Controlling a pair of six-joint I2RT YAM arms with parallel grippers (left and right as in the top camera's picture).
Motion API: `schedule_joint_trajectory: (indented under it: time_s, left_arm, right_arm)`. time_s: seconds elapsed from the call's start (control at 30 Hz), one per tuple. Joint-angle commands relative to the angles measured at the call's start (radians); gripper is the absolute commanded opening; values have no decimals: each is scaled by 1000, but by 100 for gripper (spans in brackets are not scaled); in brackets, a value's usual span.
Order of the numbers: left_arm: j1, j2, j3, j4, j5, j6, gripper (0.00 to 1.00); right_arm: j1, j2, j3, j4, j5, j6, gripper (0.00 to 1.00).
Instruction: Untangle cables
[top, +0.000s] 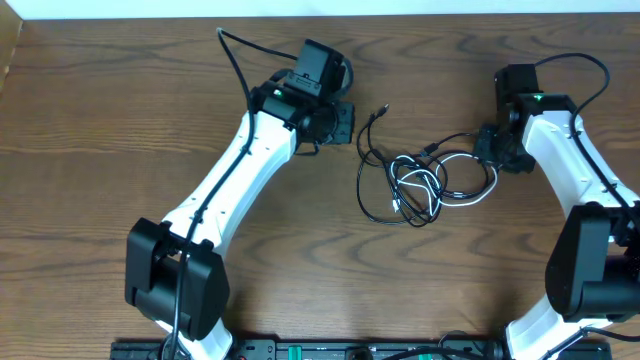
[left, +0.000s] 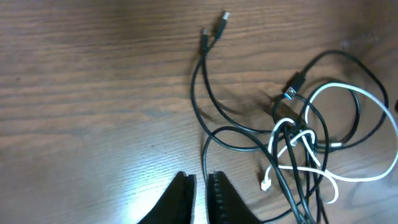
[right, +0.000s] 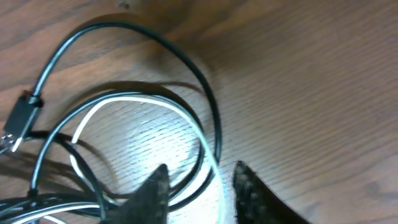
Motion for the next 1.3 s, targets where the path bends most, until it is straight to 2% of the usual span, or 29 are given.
schedule_joint_trajectory:
  time_s: [0.0,0.13,0.4,0.53,0.8,1.27]
  left_arm:
    - [-21,17,0,6,0,-1,24]
    - [-43,50,0,19,1,9,34]
    - [-89,136,0,123,42,51,47]
    - [-109,168,0,166,43,51,51]
    - [-145,232,0,173,42,51,56]
    - [-174,302,0,184,42,51,56]
  right_arm:
    - [-15,1,11,-4,22,0,36]
    - [-16,1,11,-4,22,0,45]
    - [-16,1,11,-10,21,-8,67]
    - [-16,1,11,-16,21,-8,72]
    - [-14,1,11,-14,21,-7,79]
    - [-14,1,11,-10,20,-8,82]
